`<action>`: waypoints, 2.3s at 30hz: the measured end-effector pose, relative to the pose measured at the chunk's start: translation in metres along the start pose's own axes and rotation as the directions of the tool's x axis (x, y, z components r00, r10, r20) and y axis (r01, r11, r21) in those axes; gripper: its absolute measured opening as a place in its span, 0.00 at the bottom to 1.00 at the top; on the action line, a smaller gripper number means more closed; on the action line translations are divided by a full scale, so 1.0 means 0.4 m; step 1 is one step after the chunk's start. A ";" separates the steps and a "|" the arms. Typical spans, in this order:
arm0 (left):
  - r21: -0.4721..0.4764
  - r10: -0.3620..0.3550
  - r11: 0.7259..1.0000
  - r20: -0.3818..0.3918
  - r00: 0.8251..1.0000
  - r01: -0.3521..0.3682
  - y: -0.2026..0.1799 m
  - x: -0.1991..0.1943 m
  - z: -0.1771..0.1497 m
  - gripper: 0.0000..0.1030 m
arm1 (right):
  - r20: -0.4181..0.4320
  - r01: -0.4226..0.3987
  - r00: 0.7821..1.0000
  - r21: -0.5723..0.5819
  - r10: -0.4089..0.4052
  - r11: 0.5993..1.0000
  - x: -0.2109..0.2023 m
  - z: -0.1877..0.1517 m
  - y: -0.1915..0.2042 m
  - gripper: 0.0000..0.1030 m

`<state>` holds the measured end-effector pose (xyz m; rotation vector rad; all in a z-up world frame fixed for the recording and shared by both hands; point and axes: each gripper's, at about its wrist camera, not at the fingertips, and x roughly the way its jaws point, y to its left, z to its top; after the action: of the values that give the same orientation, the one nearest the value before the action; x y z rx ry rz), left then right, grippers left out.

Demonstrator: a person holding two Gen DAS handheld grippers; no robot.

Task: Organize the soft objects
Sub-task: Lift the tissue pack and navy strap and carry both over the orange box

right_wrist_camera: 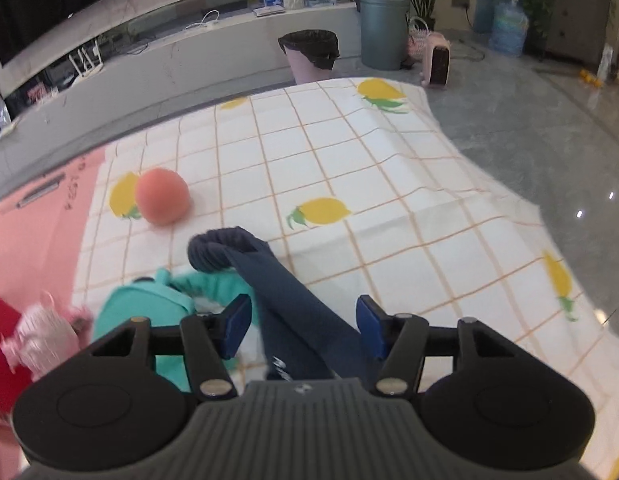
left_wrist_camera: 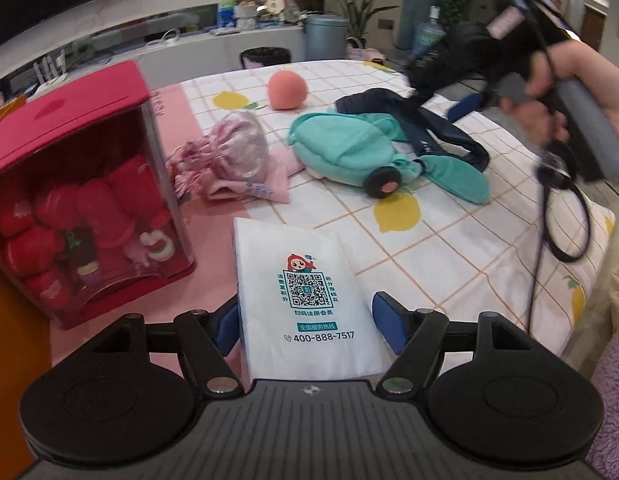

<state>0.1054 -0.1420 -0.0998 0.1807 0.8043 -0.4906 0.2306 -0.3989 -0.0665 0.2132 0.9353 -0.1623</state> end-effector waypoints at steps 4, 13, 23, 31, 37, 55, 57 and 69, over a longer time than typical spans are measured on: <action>0.022 0.015 1.000 0.019 1.000 -0.015 -0.019 0.003 -0.008 0.83 | -0.004 0.013 1.000 -0.022 -0.013 1.000 0.027 0.004 0.031 0.56; 0.163 0.013 0.986 0.091 0.996 -0.028 -0.065 -0.005 -0.037 0.80 | -0.006 0.087 0.996 -0.144 -0.089 0.986 0.044 -0.015 0.064 0.13; -0.017 -0.068 0.997 0.083 0.994 0.069 -0.009 -0.024 -0.024 0.64 | 0.123 0.127 0.987 -0.164 -0.108 0.978 -0.083 -0.017 0.064 0.09; -0.033 -0.055 0.998 0.140 0.989 0.061 -0.004 -0.071 -0.005 0.64 | 0.188 0.087 0.980 -0.123 -0.063 0.989 -0.170 -0.009 0.050 0.08; -0.045 -0.046 0.997 0.186 0.981 0.055 0.009 -0.112 0.009 0.64 | 0.252 0.091 0.966 -0.149 -0.051 0.985 -0.252 -0.012 0.098 0.07; -0.191 0.018 0.980 0.331 0.944 0.048 0.125 -0.273 0.101 0.64 | 0.424 0.058 0.905 -0.226 0.044 0.972 -0.515 0.028 0.341 0.08; -0.224 0.046 0.974 0.342 0.938 0.034 0.156 -0.301 0.112 0.64 | 0.440 0.037 0.895 -0.245 0.077 0.969 -0.544 0.031 0.388 0.08; -0.473 0.301 0.872 0.313 0.901 -0.127 0.463 -0.441 0.137 0.64 | 0.407 -0.080 0.875 -0.411 0.261 0.908 -0.582 -0.008 0.700 0.08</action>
<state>0.1267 0.0635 0.0609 -0.2438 0.4868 -0.1067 0.1563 -0.1168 0.1515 -0.1064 0.4569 0.1394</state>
